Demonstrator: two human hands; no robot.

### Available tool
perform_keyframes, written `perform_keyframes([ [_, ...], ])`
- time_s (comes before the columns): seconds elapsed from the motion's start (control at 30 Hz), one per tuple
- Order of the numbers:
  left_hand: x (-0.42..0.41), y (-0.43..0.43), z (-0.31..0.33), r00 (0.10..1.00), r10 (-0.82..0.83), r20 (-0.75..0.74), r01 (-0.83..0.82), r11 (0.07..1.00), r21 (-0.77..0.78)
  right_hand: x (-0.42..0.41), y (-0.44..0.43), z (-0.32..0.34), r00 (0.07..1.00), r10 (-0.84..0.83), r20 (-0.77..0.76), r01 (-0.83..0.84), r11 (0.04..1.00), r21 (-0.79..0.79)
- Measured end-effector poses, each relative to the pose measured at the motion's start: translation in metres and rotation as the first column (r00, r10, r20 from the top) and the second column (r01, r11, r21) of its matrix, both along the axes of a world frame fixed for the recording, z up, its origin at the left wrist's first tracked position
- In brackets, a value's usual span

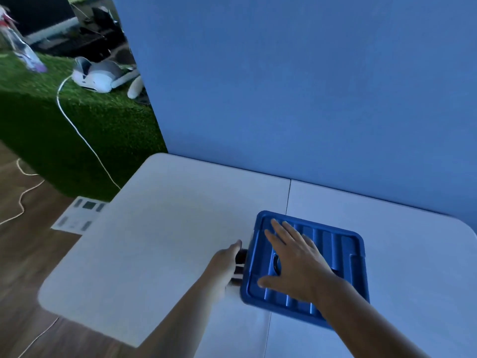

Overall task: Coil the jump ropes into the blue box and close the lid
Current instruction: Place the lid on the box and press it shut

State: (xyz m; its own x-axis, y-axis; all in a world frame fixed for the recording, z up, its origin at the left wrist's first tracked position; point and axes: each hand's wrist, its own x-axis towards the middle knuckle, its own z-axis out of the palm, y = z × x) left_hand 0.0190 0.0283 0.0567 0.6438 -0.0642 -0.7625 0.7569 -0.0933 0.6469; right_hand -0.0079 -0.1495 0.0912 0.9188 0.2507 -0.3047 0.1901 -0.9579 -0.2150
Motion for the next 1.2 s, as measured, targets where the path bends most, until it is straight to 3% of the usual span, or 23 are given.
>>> perform_keyframes([
  [0.4, 0.001, 0.011, -0.002, 0.995, 0.096, -0.005, -0.096, 0.981, -0.168, 0.006, -0.002, -0.010, 0.998, 0.005, -0.070, -0.006, 1.000, -0.007],
  [0.63, -0.001, 0.019, -0.009, 0.997, 0.024, 0.077, -0.006, 0.974, -0.225, 0.010, 0.001, -0.005, 0.996, -0.001, -0.092, 0.001, 1.000, 0.005],
  [0.83, 0.001, 0.015, -0.010, 0.988, -0.017, 0.156, 0.046, 0.982, -0.185, 0.009, 0.002, -0.005, 0.996, -0.005, -0.091, 0.005, 1.000, 0.009],
  [1.07, 0.002, -0.004, -0.010, 0.895, -0.210, 0.393, 0.140, 0.970, 0.200, 0.009, 0.002, -0.007, 0.996, -0.015, -0.087, 0.016, 1.000, 0.020],
  [1.13, 0.002, -0.006, -0.011, 0.843, -0.300, 0.447, 0.164, 0.934, 0.317, 0.010, 0.001, -0.007, 0.997, -0.010, -0.077, 0.011, 1.000, 0.020],
  [1.2, 0.001, -0.007, -0.011, 0.735, -0.446, 0.510, 0.162, 0.846, 0.508, 0.009, -0.001, -0.005, 0.998, 0.000, -0.062, 0.001, 1.000, 0.022],
])
